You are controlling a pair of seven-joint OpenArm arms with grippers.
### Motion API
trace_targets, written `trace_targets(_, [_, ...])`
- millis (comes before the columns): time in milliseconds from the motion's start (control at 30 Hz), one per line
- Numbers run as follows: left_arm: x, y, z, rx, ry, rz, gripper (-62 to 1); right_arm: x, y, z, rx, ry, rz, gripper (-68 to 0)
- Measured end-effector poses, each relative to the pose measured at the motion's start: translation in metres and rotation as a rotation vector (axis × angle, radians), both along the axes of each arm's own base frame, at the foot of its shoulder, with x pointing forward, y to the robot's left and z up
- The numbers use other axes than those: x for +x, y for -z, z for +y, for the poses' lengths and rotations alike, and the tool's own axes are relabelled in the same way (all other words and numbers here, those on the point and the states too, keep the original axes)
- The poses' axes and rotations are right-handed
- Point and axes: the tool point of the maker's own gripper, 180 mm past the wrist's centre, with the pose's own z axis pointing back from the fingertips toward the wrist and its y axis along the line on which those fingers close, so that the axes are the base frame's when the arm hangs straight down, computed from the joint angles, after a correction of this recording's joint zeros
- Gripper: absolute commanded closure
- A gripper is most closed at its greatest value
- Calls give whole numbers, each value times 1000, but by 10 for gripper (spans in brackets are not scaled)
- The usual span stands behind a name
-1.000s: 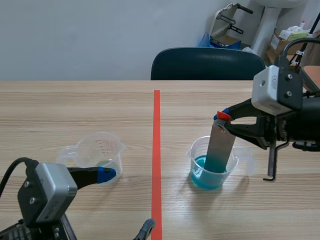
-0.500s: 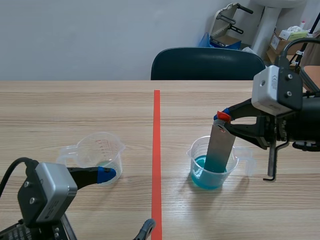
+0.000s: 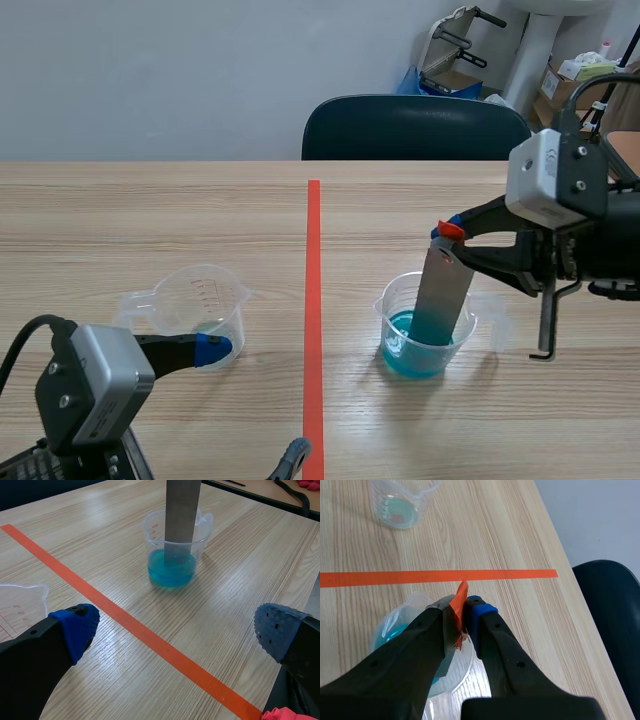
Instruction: Do the redox reaction experiment
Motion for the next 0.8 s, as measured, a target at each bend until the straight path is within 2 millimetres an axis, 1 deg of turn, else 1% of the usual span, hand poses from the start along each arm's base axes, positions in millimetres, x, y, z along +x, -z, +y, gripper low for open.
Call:
trace_targets(133, [0,0,0,0,0,0,-623,-2,-6,-1,-9,-19,-13,-8])
trace_targets(333, [0,0,0,0,0,0,-623,-7,-33,6,36,-65,-48,-8])
trace_targets(600, [0,0,0,0,0,0,-623,-16,-60,10,58,-117,-73,-8])
trace_targets(800, [0,0,0,0,0,0,-623,-22,-76,10,56,-142,-69,-8])
